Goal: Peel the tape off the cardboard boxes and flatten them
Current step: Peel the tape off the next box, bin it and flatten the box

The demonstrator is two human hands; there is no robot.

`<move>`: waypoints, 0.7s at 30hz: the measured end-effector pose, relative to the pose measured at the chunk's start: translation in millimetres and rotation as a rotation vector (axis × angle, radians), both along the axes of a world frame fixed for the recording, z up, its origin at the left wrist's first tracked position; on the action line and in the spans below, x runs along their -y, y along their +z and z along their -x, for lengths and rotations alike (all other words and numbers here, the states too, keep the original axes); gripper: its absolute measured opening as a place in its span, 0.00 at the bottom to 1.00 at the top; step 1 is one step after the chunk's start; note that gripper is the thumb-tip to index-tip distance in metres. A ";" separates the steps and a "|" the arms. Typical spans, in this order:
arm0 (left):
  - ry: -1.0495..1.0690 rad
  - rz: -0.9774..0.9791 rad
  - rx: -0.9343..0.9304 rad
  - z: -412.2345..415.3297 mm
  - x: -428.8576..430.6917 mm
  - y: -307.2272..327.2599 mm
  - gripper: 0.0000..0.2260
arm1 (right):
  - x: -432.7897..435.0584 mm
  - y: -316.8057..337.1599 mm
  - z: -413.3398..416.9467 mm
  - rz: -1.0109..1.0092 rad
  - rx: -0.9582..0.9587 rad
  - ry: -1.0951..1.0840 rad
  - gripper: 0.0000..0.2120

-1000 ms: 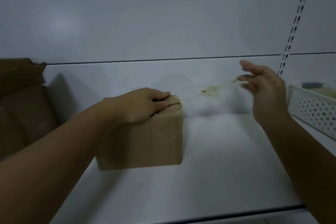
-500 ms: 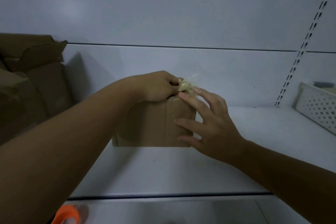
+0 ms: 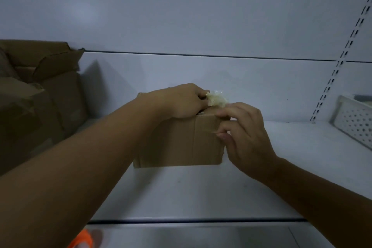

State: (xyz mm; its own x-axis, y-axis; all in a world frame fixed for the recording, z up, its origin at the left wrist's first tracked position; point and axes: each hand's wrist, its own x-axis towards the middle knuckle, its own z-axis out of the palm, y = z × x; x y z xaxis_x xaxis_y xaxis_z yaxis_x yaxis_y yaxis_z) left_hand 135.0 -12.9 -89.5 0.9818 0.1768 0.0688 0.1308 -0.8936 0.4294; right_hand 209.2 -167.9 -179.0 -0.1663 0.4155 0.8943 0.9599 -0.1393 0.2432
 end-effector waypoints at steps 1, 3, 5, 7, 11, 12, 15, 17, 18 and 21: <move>0.010 -0.016 0.000 0.7 0.0 -0.7 0.15 | 1.6 0.8 -1.3 -0.032 -0.084 0.048 0.07; 0.025 -0.059 -0.003 2.2 0.4 -0.9 0.18 | 7.6 4.4 -6.7 -0.149 -0.282 0.108 0.05; 0.019 -0.121 -0.038 4.5 2.4 -0.9 0.22 | 13.4 7.9 -13.8 -0.264 -0.454 0.092 0.05; -0.023 -0.202 -0.078 6.4 4.1 -0.1 0.23 | 15.8 10.0 -21.4 -0.276 -0.559 0.053 0.06; -0.084 -0.266 -0.112 10.5 5.7 1.5 0.23 | 20.7 27.3 -47.8 -0.409 -0.770 0.080 0.05; -0.095 -0.277 -0.098 12.6 5.9 1.2 0.23 | 23.3 35.7 -59.1 -0.477 -0.837 0.079 0.04; -0.088 -0.254 -0.050 18.6 6.7 1.3 0.22 | 24.2 59.7 -89.4 -0.518 -0.989 0.049 0.04; -0.069 -0.217 -0.029 20.7 5.2 1.9 0.22 | 17.1 67.6 -101.1 -0.567 -1.070 0.057 0.09; -0.068 -0.189 -0.024 21.5 4.4 2.5 0.21 | 13.0 67.7 -104.4 -0.604 -1.102 0.064 0.11; -0.074 -0.114 -0.027 22.3 6.1 4.7 0.21 | 6.6 55.4 -117.5 -0.673 -1.107 0.041 0.11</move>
